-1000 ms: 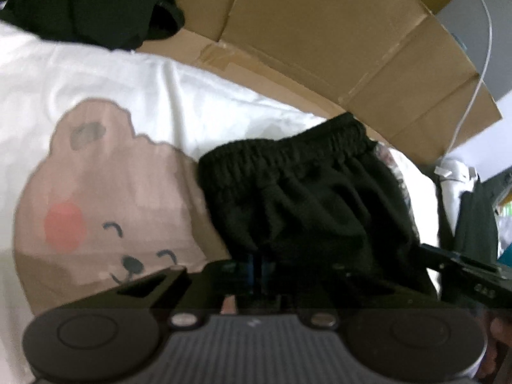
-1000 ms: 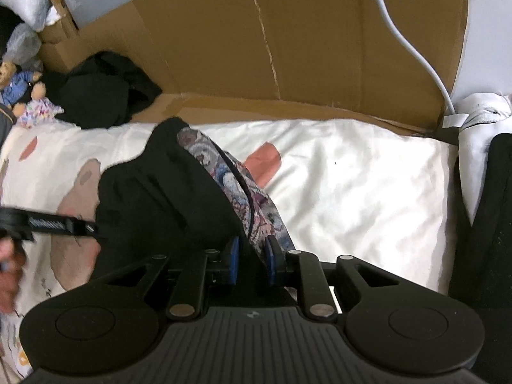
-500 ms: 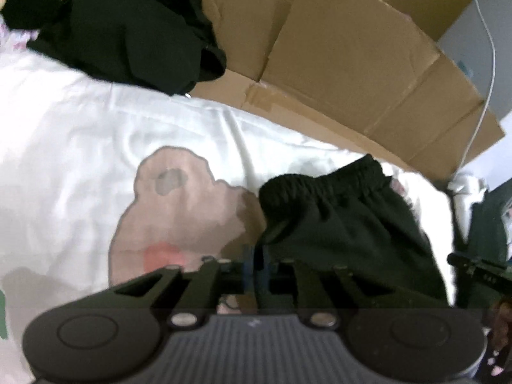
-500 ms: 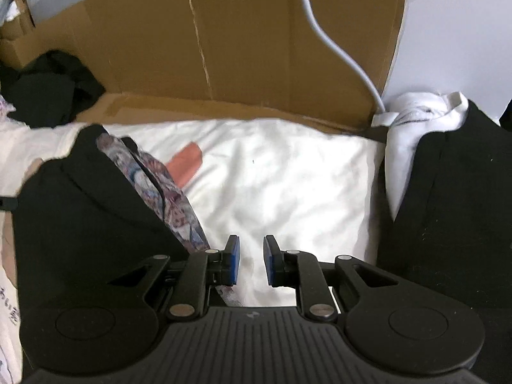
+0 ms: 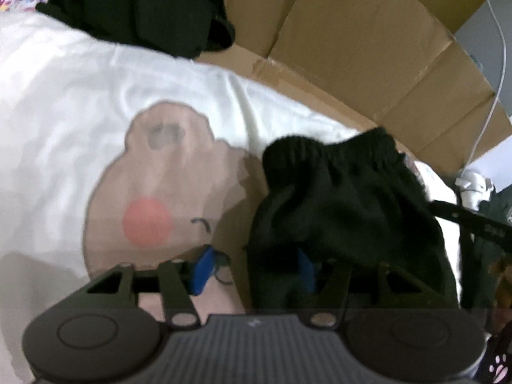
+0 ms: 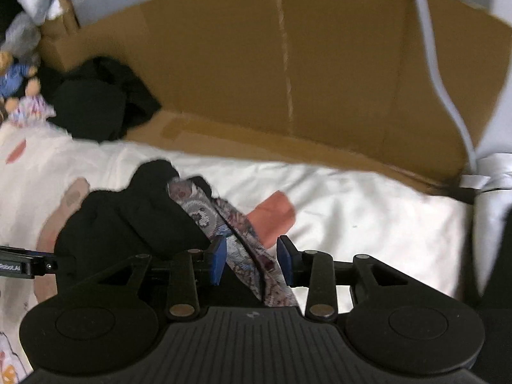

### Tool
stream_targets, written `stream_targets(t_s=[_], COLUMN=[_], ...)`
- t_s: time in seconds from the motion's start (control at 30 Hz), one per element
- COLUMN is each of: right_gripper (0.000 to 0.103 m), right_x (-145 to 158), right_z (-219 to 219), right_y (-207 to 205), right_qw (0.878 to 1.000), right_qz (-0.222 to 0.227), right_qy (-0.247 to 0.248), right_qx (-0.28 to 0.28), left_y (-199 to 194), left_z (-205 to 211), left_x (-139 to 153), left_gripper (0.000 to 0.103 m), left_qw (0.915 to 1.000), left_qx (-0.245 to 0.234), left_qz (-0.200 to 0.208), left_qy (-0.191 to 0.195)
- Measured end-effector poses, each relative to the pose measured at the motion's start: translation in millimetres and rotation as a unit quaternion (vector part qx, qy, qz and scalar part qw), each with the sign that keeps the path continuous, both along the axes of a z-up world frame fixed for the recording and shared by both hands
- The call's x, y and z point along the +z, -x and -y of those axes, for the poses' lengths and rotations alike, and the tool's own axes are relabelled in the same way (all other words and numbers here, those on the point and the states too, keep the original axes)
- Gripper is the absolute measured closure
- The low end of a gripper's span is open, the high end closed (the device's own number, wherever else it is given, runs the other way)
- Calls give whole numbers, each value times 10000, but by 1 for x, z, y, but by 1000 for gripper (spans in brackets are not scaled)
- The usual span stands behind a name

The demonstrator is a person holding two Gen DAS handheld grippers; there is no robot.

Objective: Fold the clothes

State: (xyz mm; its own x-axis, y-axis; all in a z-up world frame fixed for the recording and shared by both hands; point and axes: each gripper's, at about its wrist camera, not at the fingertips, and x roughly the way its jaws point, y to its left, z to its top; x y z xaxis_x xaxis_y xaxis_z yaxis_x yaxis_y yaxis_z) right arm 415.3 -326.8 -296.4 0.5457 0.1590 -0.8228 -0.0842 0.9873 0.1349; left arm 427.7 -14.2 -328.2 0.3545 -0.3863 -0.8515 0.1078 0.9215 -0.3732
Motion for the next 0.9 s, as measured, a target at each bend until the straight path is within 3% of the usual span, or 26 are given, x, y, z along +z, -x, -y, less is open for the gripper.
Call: stream_targets(t_s=[0.07,0.2,0.23,0.37,0.4,0.47,0.5,0.6,0.9], right_gripper=[91,97,97,94,90,71,68,67,67], right_x=[-12,-20,-19,-5,-1,12,17,30,49], right_z=[0,13,15,26,28,36,38,45,64], right_y=[-3,2,3,14,18,30,36,60,127], right_qw=[9997,9993,9991,9989,9991,9994,9993,9993,9967], right_qz=[-193,-293,-298,-370,-322,-252,-273,-334,-699], right_qy=[145,232,277,248,179,-40,-128,-82,-160], right_qx=[54,-75,-87,-163,-187,-231,-207,-127,-368], left_y=[-1,-5,-6,-5,-4,1,5,16,73], left_z=[6,9,9,10,10,12,15,21,26], left_x=[-2,0,1,12,17,27,32,42,80], left_gripper=[94,94,93,70,68,67,67,66,64], left_qw=[9997,9991,9990,9981,9979,9975,9966,9940,9956], left_qx=[-240,-366,-377,-340,-276,-309,-379,-462,-162], left_qz=[-104,-136,-150,-194,-239,-243,-253,-355,-421], left_qy=[2,-153,-198,-484,-537,-592,-692,-926,-822])
